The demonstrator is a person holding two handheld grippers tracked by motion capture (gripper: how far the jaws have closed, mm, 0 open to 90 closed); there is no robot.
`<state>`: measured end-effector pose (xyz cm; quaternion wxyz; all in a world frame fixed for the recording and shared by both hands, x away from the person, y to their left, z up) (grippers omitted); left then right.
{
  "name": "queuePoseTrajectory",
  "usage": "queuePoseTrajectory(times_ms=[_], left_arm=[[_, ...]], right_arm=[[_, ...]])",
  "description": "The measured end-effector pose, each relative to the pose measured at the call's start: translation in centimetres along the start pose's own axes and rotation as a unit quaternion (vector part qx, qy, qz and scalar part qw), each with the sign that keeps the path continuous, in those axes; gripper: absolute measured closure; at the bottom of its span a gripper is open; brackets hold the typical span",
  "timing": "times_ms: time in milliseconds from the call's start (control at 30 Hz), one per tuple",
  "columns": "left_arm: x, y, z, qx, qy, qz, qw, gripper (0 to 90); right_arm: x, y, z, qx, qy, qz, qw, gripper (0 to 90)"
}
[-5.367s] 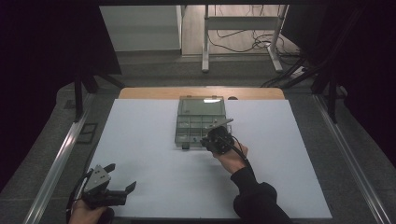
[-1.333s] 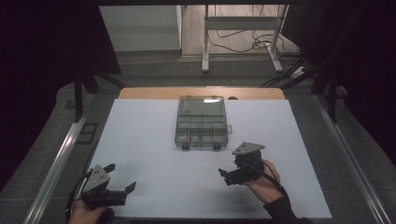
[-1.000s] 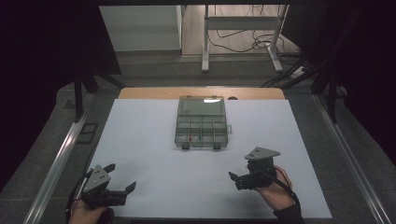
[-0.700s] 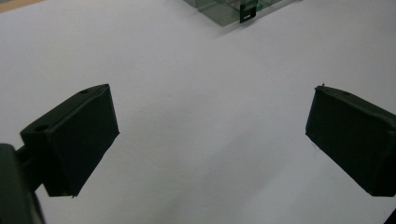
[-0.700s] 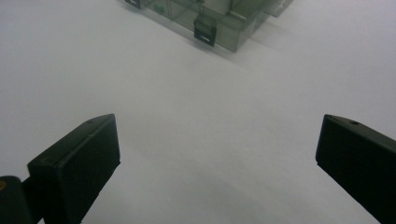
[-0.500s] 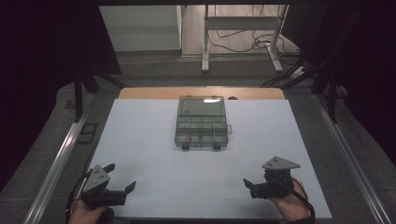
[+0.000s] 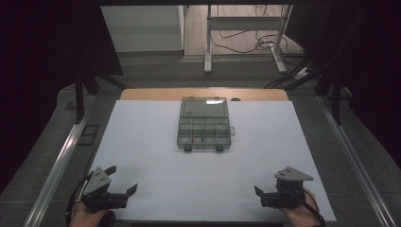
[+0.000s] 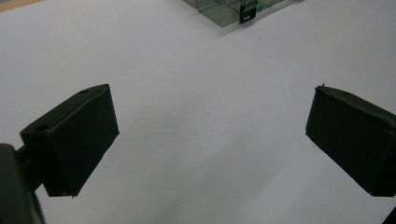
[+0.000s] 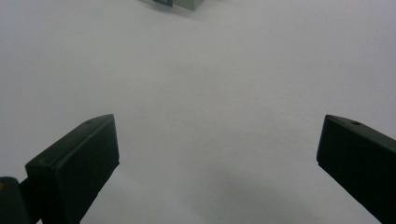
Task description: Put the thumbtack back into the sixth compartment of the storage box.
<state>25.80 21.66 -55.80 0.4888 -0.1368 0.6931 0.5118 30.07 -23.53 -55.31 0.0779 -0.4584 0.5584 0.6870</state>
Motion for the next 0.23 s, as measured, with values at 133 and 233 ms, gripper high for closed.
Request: queuePoseTrajectory(times_ms=[133, 233], left_arm=[[-0.01, 0.0, 0.03, 0.0, 0.0, 0.0, 1.0, 2.9], [-0.03, -0.02, 0.03, 0.0, 0.0, 0.0, 1.0, 2.9]], right_arm=[[0.71, -0.21, -0.3, 0.006, -0.003, 0.011, 0.9999, 0.0], [0.93, -0.25, -0.37, 0.008, -0.003, 0.013, 0.9999, 0.0]])
Point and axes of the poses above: each handheld gripper's, and its own axes: y roughly backward along the jaws, x roughly out of its underside, z roughly to its left, the point moved 10 cm from there along -y, roughly forward along the jaws, and after that the axes turned 1 degree about z, right-handed, at the moved point
